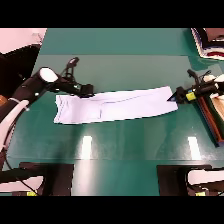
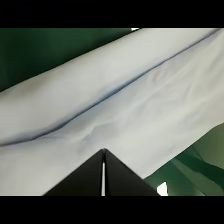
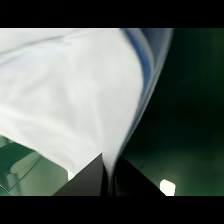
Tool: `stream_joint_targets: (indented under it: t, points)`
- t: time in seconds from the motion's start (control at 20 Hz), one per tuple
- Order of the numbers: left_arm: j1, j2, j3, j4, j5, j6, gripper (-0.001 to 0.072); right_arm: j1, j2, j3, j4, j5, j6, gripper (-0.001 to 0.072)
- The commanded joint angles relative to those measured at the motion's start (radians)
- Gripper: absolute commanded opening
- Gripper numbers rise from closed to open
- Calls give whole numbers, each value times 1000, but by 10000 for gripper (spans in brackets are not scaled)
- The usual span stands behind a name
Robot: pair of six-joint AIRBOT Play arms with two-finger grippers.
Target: Fold the shirts.
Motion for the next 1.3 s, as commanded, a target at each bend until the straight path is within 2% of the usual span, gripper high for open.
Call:
stream_joint_targets:
  t: [0.0, 0.3, 0.5, 0.75, 0.95, 1.15, 1.25]
  points:
    - [-125, -126, 98, -12, 58, -30, 29, 78, 104, 139, 6, 47, 54, 14]
    - [-237, -341, 249, -11, 21, -61, 29, 301, 188, 372, 6, 49, 133, 14]
    - [-237, -352, 249, -11, 50, -87, 29, 430, 187, 457, 6, 14, 133, 14]
    - [-228, -351, 252, 19, 57, -89, 29, 541, 187, 463, 7, -58, 131, 15]
    - [-106, -259, 266, 72, -60, -90, 29, 624, 180, 463, 14, -129, 129, 16]
    - [106, -45, 266, 180, -154, -82, 30, 733, 85, 467, 264, -235, 0, 15]
    - [211, 69, 266, 240, -176, -78, 30, 817, -18, 542, 285, -260, -19, 15]
